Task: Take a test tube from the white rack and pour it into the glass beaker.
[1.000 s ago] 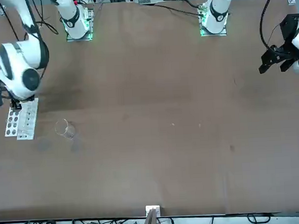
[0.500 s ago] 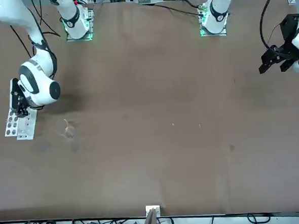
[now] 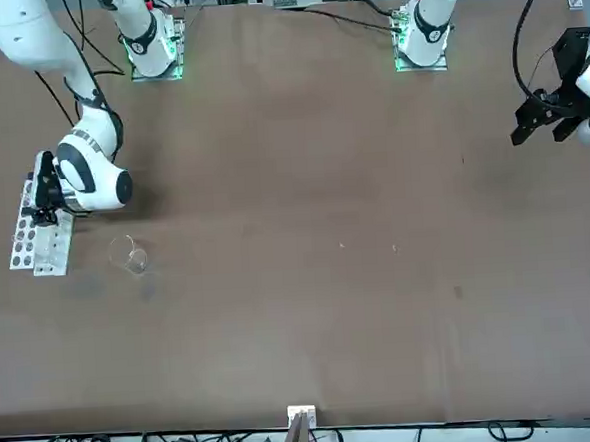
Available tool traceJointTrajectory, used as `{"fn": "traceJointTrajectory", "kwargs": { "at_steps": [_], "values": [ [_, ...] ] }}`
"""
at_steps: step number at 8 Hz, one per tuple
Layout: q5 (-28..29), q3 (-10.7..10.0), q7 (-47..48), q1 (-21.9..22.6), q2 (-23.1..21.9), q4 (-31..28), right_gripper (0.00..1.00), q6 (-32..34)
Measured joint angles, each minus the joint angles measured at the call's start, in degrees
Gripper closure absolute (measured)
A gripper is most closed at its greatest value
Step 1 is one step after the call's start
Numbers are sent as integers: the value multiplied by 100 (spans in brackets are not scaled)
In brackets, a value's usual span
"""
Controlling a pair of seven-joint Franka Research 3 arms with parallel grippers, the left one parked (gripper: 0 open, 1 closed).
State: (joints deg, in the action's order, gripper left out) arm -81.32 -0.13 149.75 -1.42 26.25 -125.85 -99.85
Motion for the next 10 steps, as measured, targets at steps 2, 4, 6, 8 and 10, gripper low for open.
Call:
{"fn": "traceJointTrajectory", "kwargs": {
  "at_steps": [2,4,6,8,10],
  "values": [
    [-95,-1,120,11,166,159,0,50],
    [-191,-8,228,10,299,210,2,107],
    [-411,-23,451,3,507,211,4,398],
    [-470,-35,543,3,646,225,7,520],
    [-517,-47,574,3,654,228,12,561]
  ]
}}
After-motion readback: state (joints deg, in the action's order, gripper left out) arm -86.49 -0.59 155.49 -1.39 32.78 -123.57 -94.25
